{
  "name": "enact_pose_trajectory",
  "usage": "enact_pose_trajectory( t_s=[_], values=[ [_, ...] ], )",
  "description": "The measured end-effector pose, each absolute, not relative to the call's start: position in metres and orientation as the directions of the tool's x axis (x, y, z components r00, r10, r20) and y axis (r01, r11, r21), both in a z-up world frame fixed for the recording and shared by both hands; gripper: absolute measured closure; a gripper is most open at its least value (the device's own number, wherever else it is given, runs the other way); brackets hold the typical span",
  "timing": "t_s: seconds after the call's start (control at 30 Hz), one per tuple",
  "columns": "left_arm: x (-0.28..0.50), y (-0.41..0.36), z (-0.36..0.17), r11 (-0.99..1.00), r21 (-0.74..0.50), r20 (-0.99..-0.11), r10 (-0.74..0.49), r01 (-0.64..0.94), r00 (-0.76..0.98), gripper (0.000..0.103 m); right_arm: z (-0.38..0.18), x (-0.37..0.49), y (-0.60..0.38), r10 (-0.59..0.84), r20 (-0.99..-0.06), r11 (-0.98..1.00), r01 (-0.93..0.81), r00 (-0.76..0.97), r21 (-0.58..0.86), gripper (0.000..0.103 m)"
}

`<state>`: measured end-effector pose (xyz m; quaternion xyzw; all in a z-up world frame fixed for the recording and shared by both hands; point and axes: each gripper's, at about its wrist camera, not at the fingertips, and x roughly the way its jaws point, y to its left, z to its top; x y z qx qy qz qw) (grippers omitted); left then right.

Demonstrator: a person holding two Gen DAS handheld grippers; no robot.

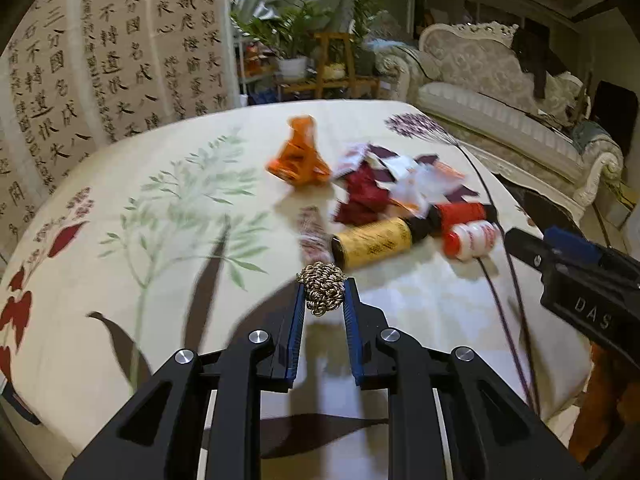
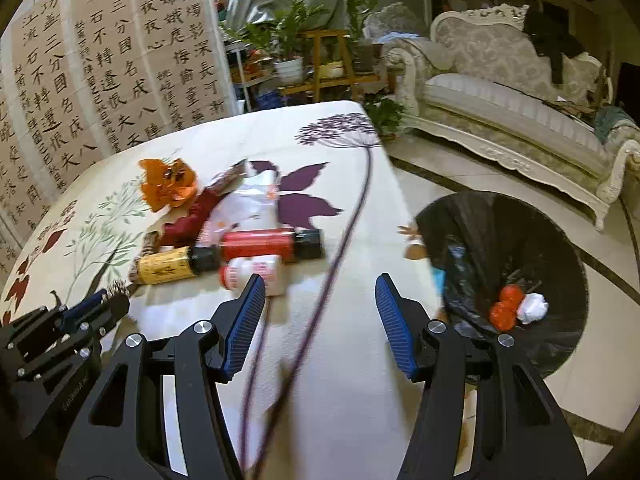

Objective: Collect trash
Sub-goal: 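Grasp the woven rope ball with the left gripper, then grasp the white DEKU bottle with the right gripper while the left carries the ball toward the bin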

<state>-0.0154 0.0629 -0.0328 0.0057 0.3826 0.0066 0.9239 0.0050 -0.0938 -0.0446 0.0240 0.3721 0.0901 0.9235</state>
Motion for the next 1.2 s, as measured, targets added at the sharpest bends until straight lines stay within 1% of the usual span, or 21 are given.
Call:
enact_pose_trajectory(
  t_s=[0.23,0.6,0.67,0.7,0.77,1.0,1.2],
  values=[
    [-0.010,0.088,-0.034,0.998,0.024,-0.701,0.059,-0.059,0.710,0.082,-0.047,0.009,-0.068,0.197,-0.694,0.978,-0.188,0.692,0.090,0.047],
    [-0.006,0.109,-0.040,0.996,0.016,-0.702,0.072,-0.085,0.709,0.082,-0.059,0.024,-0.050,0.151,-0.744,0.984,-0.170,0.651,0.051,0.047],
    [-0.006,0.110,-0.041,0.996,0.013,-0.702,0.071,-0.087,0.709,0.082,-0.061,0.025,-0.047,0.146,-0.749,0.984,-0.170,0.646,0.046,0.051],
    [-0.005,0.111,-0.040,0.996,0.013,-0.702,0.071,-0.088,0.709,0.082,-0.062,0.025,-0.046,0.144,-0.752,0.985,-0.170,0.643,0.043,0.058],
    [-0.005,0.111,-0.040,0.996,0.011,-0.702,0.070,-0.088,0.709,0.082,-0.063,0.024,-0.045,0.135,-0.751,0.985,-0.170,0.646,0.032,0.064],
    [-0.004,0.109,-0.039,0.997,0.008,-0.702,0.062,-0.080,0.709,0.082,-0.060,0.017,-0.052,0.144,-0.742,0.984,-0.176,0.655,0.036,0.064],
    [-0.004,0.094,-0.036,0.999,0.002,-0.695,0.036,-0.048,0.719,0.082,-0.050,0.007,-0.070,0.129,-0.718,0.988,-0.148,0.684,0.036,0.064]
  ],
)
